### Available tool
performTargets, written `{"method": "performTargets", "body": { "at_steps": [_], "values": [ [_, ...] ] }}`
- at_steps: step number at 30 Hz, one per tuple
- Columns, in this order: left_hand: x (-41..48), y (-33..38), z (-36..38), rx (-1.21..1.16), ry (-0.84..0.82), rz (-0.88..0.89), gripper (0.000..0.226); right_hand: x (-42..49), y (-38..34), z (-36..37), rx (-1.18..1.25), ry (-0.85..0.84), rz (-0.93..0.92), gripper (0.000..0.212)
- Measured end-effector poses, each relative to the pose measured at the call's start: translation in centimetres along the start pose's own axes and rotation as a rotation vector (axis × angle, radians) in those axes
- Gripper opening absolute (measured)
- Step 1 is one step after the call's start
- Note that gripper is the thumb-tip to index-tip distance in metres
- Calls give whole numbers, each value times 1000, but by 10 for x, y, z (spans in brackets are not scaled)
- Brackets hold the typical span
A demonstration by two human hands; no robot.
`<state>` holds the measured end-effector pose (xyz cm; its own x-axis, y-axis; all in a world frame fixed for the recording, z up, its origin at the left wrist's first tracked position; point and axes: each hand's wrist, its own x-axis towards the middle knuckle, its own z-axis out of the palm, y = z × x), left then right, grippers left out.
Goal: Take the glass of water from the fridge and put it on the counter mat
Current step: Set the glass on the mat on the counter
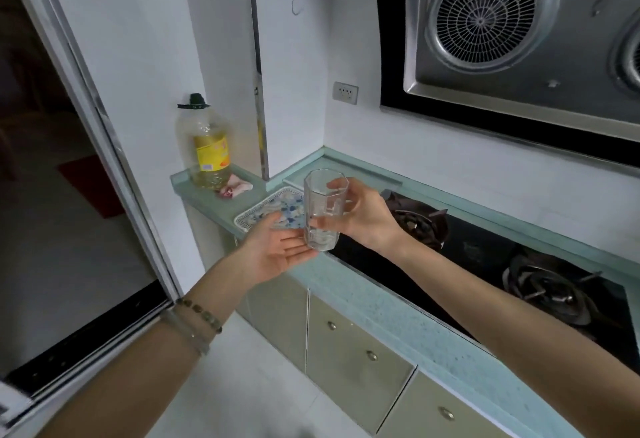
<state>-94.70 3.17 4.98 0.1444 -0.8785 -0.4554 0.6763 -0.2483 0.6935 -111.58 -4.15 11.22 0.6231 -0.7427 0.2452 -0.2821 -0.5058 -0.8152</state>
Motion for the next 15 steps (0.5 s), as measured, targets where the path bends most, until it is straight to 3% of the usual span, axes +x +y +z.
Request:
{"method": "performTargets", "body": {
  "at_steps": [15],
  "values": [
    [197, 120, -35, -27, 53, -8, 63, 229, 85, 29, 28, -128, 22, 64]
  ]
}}
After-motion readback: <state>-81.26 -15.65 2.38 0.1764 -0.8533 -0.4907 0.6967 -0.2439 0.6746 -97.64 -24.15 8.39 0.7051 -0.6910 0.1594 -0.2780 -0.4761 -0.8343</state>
